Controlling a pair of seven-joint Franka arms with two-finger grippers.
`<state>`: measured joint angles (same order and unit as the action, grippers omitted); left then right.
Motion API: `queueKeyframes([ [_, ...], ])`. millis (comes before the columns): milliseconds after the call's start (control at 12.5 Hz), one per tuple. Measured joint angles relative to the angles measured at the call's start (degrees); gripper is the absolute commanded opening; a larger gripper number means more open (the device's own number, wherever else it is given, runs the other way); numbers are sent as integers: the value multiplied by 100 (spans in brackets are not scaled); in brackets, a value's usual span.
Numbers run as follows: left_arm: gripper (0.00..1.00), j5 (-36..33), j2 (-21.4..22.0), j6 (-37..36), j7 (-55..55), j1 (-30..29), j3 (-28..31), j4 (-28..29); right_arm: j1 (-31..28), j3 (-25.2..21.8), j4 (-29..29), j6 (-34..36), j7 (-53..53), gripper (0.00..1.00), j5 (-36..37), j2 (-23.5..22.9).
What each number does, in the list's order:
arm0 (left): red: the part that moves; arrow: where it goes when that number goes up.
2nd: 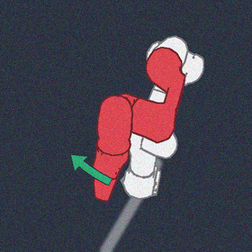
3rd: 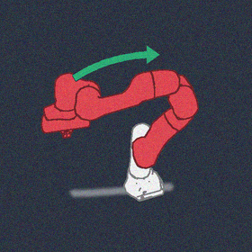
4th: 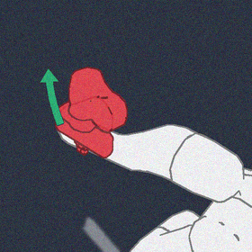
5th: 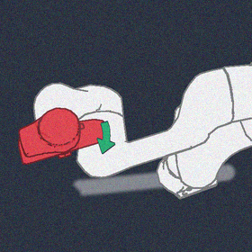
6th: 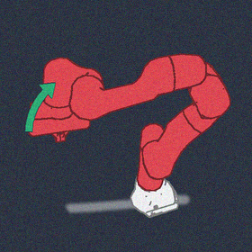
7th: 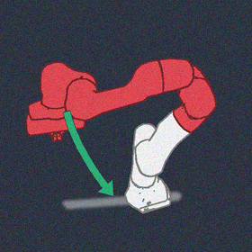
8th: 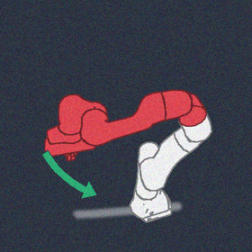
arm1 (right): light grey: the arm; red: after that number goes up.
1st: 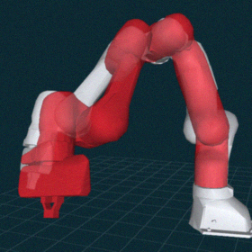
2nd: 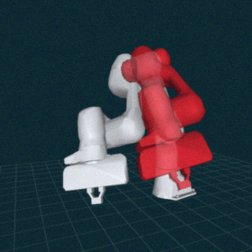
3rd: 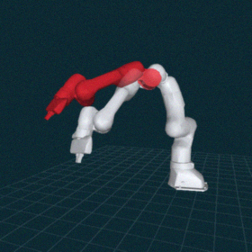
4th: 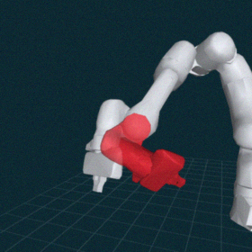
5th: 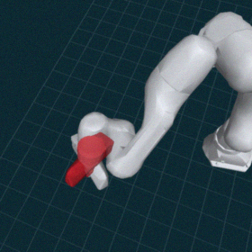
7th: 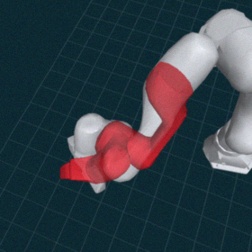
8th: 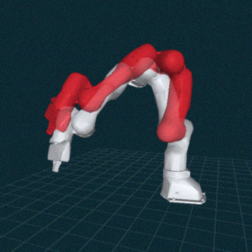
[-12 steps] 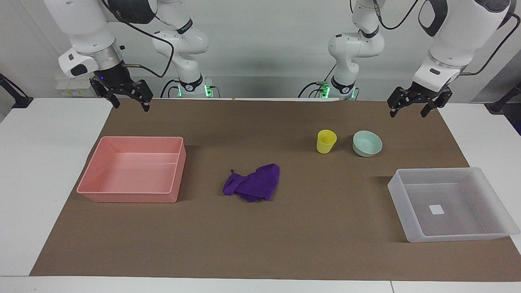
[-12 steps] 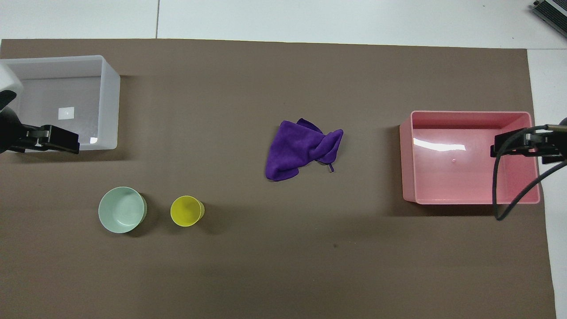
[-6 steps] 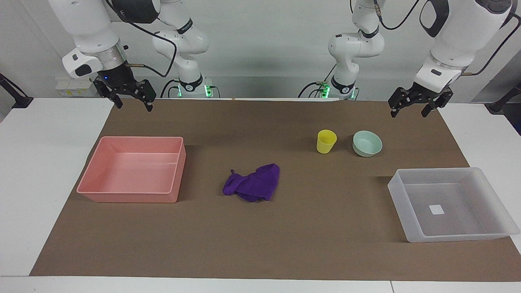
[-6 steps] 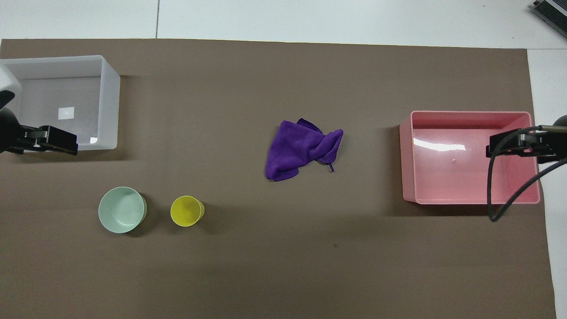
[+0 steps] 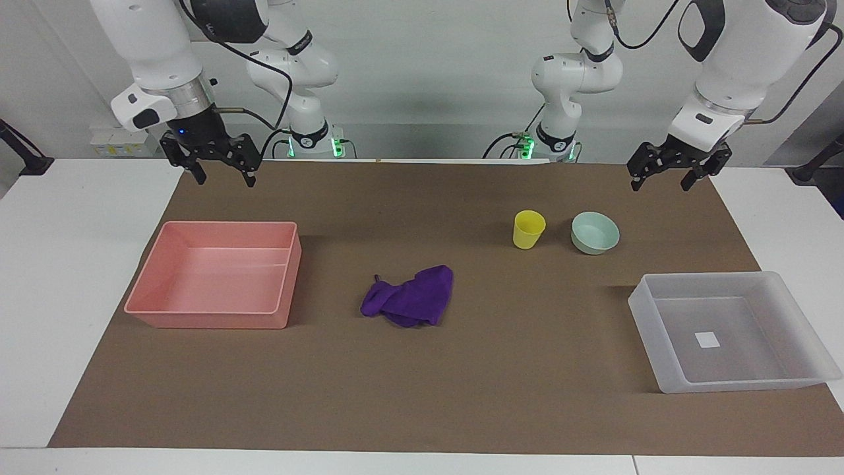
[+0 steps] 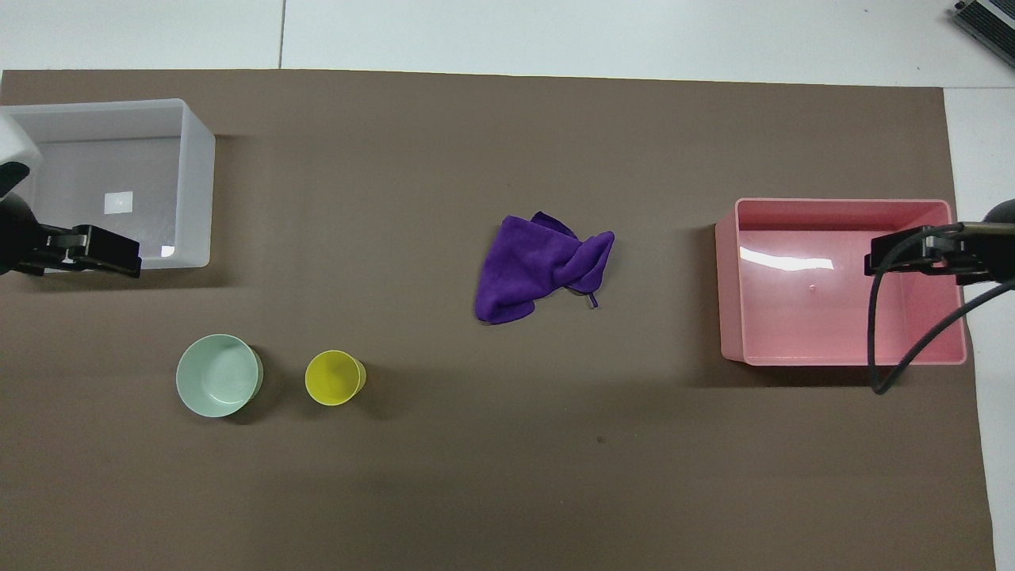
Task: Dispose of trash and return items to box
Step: 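Grasp the purple cloth with the right gripper while the left gripper reaches the bowl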
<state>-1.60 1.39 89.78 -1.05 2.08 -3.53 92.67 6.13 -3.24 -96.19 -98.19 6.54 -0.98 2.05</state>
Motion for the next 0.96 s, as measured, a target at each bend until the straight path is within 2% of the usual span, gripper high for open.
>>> queueKeyframes([
  [642,100,0,-61,-1,0,-1,4,0,1531,31,-314,-2444,1153,100,-5,-1556],
  [963,100,0,-151,-78,0,7,-7,10,1951,31,-515,-3783,1354,100,-4,-2286],
])
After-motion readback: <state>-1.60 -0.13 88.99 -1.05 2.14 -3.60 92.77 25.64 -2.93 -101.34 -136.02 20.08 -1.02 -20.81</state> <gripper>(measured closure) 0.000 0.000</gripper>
